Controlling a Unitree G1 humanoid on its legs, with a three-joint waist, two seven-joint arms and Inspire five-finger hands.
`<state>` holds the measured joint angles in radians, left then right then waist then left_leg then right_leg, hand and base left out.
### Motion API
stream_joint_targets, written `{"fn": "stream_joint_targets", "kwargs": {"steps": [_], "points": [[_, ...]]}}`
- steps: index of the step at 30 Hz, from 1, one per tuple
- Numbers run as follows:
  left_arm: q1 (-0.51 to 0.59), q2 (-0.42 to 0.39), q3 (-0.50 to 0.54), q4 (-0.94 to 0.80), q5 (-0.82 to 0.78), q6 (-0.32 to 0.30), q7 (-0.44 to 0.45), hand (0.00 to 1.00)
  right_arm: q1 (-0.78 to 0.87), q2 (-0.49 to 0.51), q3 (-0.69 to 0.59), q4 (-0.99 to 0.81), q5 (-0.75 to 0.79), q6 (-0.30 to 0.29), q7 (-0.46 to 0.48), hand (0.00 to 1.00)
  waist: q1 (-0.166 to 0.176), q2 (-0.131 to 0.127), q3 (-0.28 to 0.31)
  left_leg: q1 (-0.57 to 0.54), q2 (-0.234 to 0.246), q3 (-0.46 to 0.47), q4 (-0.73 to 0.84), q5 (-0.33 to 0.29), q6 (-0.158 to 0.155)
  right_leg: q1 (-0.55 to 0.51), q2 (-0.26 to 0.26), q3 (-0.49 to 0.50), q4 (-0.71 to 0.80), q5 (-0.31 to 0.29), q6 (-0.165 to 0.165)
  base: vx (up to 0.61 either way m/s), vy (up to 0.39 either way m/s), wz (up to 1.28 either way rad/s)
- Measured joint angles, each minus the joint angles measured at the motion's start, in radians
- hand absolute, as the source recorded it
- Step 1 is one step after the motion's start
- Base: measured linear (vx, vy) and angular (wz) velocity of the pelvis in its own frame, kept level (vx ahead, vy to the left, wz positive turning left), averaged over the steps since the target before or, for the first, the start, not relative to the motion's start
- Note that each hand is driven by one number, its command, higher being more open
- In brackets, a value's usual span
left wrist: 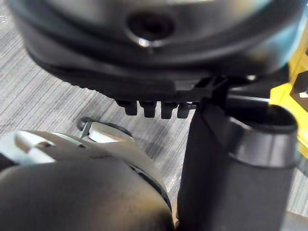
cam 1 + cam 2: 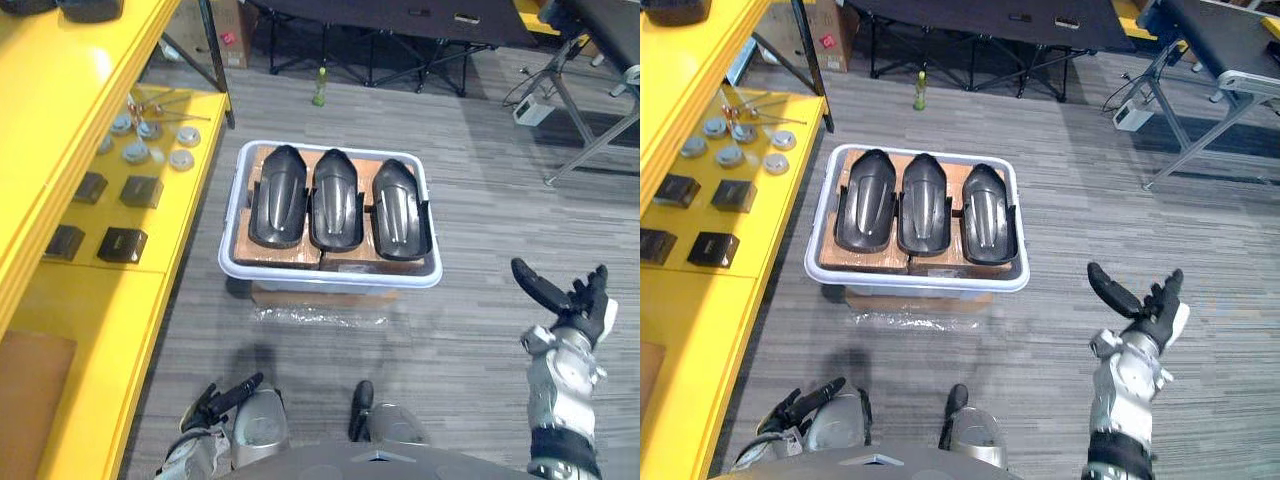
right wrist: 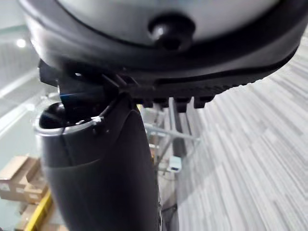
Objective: Walk over and take three plastic housings, then place them on the shelf
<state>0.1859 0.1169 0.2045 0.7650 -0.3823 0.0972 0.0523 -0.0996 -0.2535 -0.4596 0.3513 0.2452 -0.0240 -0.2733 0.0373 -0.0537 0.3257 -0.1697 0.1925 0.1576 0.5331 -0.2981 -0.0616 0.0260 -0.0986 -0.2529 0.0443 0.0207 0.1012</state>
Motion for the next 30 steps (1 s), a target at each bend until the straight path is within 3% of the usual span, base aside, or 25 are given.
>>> {"fn": "stream_joint_targets", "kwargs": {"steps": [5, 7, 14, 18, 26, 30], "points": [[-0.043, 0.009, -0.002, -0.02, 0.0, -0.034, -0.011, 1.0, -0.155, -0.122, 0.026, 0.02, 0.009, 0.019, -0.004, 1.0, 0.017, 0.001, 0.086, -0.073, -0.013, 0.002, 0.013, 0.002, 0.005, -0.099, -0.009, 0.039, 0.025, 0.018, 0.006, -0.09, 0.066, -0.21], [-0.071, 0.017, -0.023, -0.021, -0.002, -0.046, -0.012, 1.0, -0.218, -0.204, 0.032, 0.096, 0.009, 0.027, -0.007, 1.0, 0.017, 0.011, 0.125, -0.105, -0.039, -0.02, 0.024, 0.02, 0.014, -0.141, -0.025, 0.04, 0.061, 0.017, 0.007, -0.02, 0.059, -0.01], [-0.11, 0.031, -0.118, -0.01, -0.044, -0.076, -0.012, 1.0, -0.371, -0.338, 0.114, 0.343, 0.012, 0.06, -0.012, 1.0, 0.022, 0.05, 0.163, -0.162, -0.101, -0.08, 0.022, 0.045, 0.033, -0.213, -0.078, 0.026, 0.145, -0.009, 0.023, -0.01, 0.057, 0.18], [-0.141, 0.031, -0.161, -0.009, -0.055, -0.081, -0.019, 1.0, -0.504, -0.425, 0.205, 0.476, 0.009, 0.089, -0.012, 1.0, 0.046, 0.078, 0.177, -0.211, -0.126, -0.11, 0.021, 0.065, 0.037, -0.266, -0.099, 0.009, 0.182, -0.01, 0.022, -0.05, 0.02, 0.17], [-0.148, 0.031, -0.204, 0.01, -0.083, -0.095, -0.026, 1.0, -0.666, -0.517, 0.341, 0.546, -0.001, 0.098, -0.019, 1.0, 0.061, 0.111, 0.185, -0.248, -0.15, -0.138, 0.0, 0.088, 0.041, -0.298, -0.113, -0.004, 0.182, -0.007, 0.025, -0.05, 0.014, 0.08], [-0.148, 0.03, -0.212, 0.025, -0.083, -0.095, -0.026, 1.0, -0.714, -0.566, 0.357, 0.546, -0.002, 0.07, -0.043, 1.0, 0.07, 0.134, 0.187, -0.259, -0.156, -0.147, -0.014, 0.112, 0.037, -0.311, -0.118, -0.012, 0.182, -0.006, 0.025, 0.0, -0.005, 0.08]]}}
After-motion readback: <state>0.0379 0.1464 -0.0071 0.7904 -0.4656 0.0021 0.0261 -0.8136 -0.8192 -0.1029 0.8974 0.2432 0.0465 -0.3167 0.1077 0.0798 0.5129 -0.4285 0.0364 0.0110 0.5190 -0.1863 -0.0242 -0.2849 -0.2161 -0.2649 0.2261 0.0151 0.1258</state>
